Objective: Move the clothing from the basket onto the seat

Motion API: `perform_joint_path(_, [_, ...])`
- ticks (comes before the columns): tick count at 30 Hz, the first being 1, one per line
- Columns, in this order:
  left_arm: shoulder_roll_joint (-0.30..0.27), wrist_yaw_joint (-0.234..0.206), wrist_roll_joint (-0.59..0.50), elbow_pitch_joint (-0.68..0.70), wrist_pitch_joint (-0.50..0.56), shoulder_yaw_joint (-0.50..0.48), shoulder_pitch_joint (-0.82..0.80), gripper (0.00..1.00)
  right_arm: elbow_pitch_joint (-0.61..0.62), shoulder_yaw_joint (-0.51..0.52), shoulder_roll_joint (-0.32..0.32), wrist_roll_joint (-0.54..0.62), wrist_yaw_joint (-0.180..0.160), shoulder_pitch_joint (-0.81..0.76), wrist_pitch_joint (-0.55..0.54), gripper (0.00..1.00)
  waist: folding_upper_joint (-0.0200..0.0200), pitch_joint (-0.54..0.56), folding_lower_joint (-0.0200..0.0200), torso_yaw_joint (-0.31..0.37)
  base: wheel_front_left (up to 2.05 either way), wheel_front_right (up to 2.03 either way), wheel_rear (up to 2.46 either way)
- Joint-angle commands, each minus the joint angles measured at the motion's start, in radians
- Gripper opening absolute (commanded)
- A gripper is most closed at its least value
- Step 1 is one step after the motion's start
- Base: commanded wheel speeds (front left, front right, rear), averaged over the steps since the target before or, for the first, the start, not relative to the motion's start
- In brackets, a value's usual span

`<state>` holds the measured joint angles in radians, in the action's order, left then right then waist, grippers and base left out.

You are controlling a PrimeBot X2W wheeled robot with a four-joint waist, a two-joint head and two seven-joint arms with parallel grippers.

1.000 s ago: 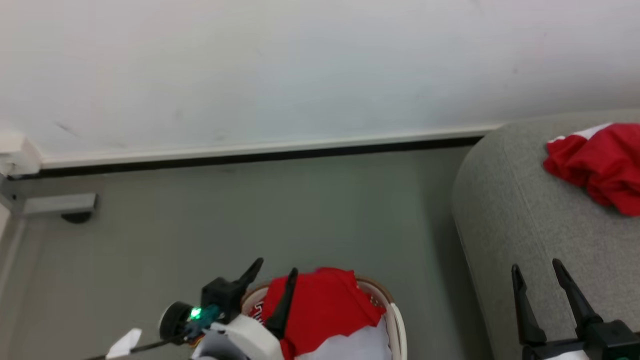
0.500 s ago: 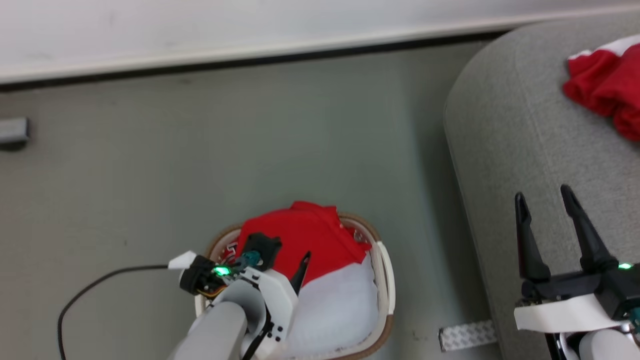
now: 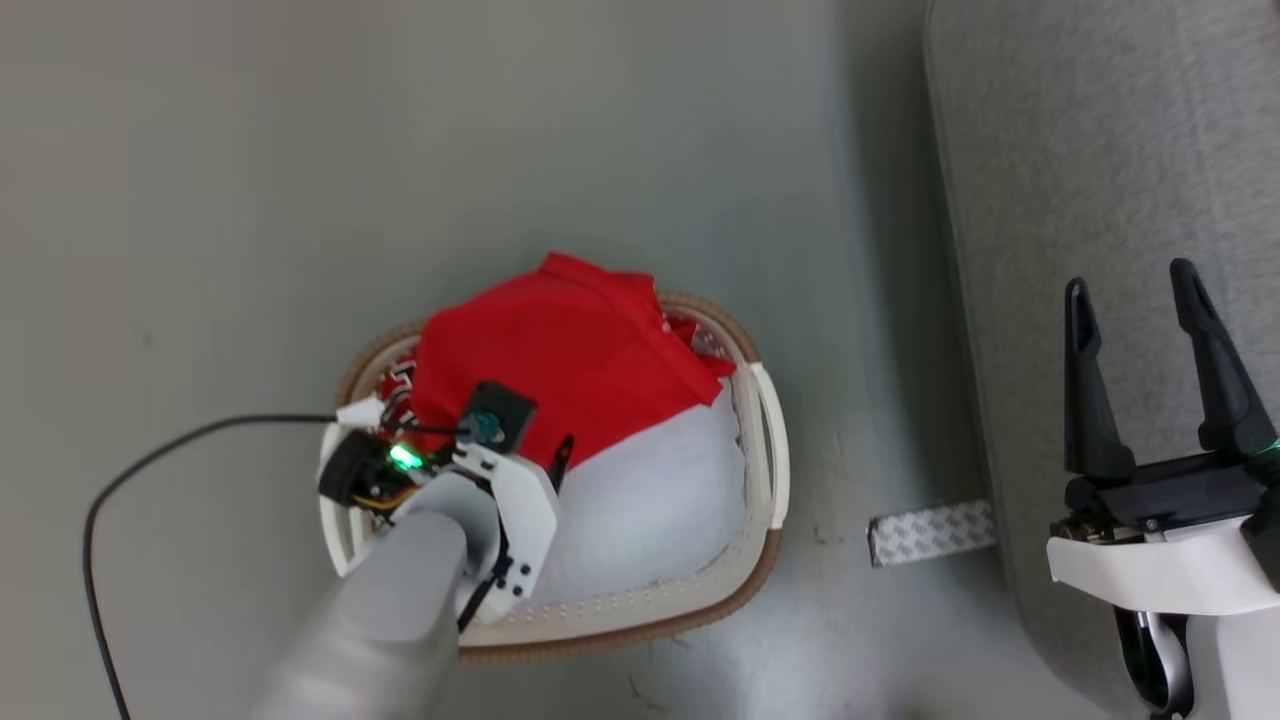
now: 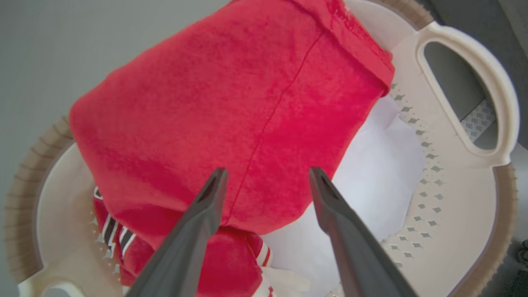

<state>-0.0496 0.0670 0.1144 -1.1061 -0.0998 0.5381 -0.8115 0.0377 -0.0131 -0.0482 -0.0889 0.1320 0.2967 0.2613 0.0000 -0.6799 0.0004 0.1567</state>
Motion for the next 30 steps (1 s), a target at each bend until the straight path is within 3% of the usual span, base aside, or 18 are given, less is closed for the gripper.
perform_joint_path(1, [-0.006,0.001,-0.012,-0.017,-0.012,0.002,-0.027,1.00,0.010,0.005,-0.001,-0.006,-0.003,0.016,0.002,1.00,0.0000,-0.057,-0.0004,0.010,0.00,0.00,0.00])
perform_joint_path(11, [-0.023,-0.005,-0.017,-0.131,-0.038,0.017,-0.132,1.00,0.051,0.020,-0.001,-0.024,-0.003,0.010,0.003,1.00,0.0000,-0.156,-0.0004,0.026,0.00,0.00,0.00])
perform_joint_path(30, [-0.045,-0.011,-0.022,-0.174,-0.052,0.065,-0.223,1.00,0.108,0.055,-0.001,-0.055,-0.003,-0.053,0.003,1.00,0.0000,-0.268,-0.0004,0.045,0.00,0.00,0.00])
